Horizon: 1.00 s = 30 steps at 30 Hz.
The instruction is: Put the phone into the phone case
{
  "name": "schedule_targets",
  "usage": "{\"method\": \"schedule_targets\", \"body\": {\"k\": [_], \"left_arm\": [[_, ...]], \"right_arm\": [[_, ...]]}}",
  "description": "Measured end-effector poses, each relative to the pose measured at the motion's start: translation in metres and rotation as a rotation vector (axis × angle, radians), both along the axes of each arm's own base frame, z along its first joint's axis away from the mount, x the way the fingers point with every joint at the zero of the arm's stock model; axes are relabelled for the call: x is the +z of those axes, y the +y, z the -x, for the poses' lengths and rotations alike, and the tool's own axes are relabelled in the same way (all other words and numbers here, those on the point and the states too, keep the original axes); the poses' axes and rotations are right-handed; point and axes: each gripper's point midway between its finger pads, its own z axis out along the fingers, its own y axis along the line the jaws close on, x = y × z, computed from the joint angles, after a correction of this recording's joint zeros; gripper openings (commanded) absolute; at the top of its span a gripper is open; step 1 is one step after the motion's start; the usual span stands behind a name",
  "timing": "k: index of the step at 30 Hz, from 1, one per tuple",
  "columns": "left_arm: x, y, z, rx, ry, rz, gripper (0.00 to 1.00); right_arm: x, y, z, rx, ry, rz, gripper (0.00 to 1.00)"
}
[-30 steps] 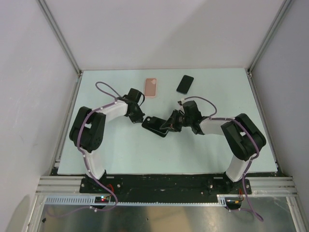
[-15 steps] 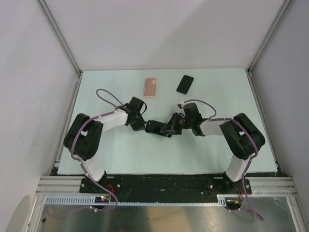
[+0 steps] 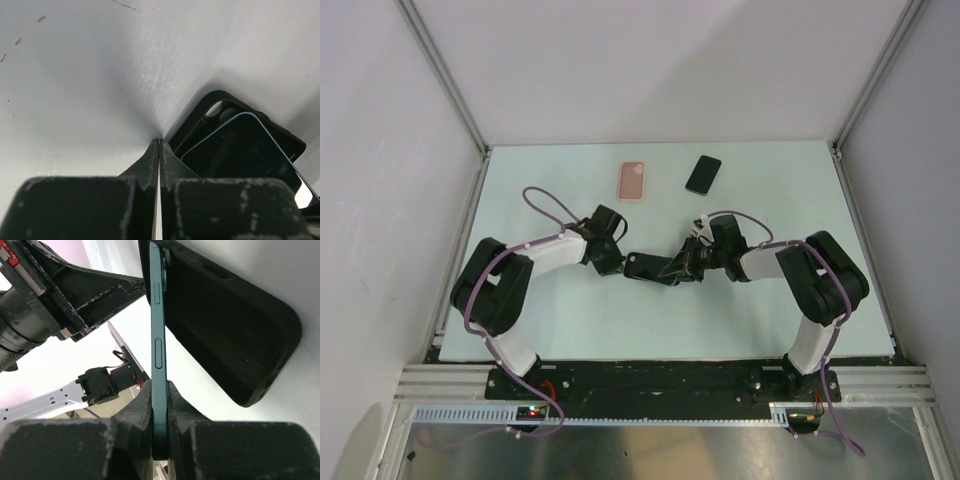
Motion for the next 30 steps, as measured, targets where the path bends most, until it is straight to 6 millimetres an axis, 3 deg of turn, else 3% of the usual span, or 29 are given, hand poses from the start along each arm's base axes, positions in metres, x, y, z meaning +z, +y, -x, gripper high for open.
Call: {"method": "schedule_targets", "body": {"k": [12, 28, 30], "left_arm": [[0.0, -0.004, -0.009, -0.028, 0.017, -0.026, 0.0], [0.0, -0.004, -0.017, -0.057, 0.023, -0.05, 0.0], [0.0, -0.004, -0.018, -0.058, 0.022, -0.052, 0.0]], "right_arm": [[-0.004, -0.002, -0.002, 0.038, 0.043, -0.016, 0.0], [-0.006, 0.01, -0.013, 0.122, 0.083, -0.021, 0.0], [-0.007, 0.01, -0.014, 0.131, 0.081, -0.018, 0.04]]}}
